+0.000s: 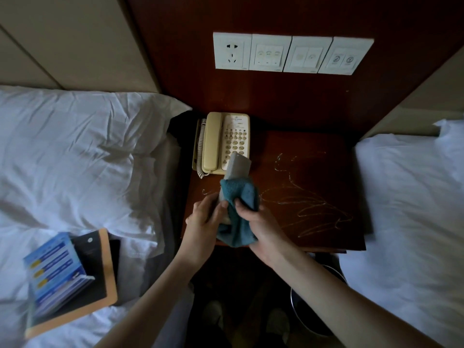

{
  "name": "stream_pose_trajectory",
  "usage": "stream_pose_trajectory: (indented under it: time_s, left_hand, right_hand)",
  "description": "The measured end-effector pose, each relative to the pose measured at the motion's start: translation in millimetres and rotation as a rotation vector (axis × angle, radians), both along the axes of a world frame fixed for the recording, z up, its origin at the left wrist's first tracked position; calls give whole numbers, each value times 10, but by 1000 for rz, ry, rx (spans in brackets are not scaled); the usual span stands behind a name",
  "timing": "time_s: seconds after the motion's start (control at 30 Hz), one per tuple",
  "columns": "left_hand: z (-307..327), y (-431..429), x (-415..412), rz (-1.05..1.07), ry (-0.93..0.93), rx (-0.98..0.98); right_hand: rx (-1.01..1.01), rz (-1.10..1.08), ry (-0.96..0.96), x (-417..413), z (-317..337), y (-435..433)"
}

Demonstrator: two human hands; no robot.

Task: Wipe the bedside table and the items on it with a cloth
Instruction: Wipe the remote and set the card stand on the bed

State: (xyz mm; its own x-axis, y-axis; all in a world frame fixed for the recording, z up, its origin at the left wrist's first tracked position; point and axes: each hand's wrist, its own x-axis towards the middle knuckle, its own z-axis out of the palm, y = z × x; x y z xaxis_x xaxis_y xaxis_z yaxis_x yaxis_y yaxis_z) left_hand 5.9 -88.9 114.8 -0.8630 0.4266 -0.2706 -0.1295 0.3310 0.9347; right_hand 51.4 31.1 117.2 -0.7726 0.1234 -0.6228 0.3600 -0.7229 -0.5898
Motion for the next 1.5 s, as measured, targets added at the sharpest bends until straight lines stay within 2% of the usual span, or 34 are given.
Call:
stream_pose_trajectory:
  time_s: [0.13, 0.3, 0.47, 0.6, 0.67, 0.97, 1.07, 1.3, 1.5]
  left_hand:
    - [-51, -129, 39, 138, -244, 278]
    - [-193, -356, 27, 241, -308, 350]
    - [-362, -734, -27, 359, -239, 215]
    - [-430, -1225, -70, 459, -98, 41]
    - [-454, -1517, -75, 514, -86, 18]
    - [-572, -2672, -77, 926, -42, -168]
    - [-631, -2986, -183, 917, -52, -214]
    - [-910, -3329, -340, 745, -97, -329]
    - [-956, -3354, -353, 748, -123, -426]
  right_hand:
    - [108, 30, -36, -29, -67, -3]
    - [140, 38, -123, -89, -129, -137]
    - [216, 83, -194, -164, -132, -517]
    - [130, 78, -224, -215, -154, -755]
    - [95, 76, -221, -260, -168, -839]
    - [78, 58, -252, -434, -306, -1192]
    - [98, 75, -270, -464, -344, -1286]
    - [123, 64, -299, -488, -399, -1414]
    - [124, 72, -323, -464, -430, -1382]
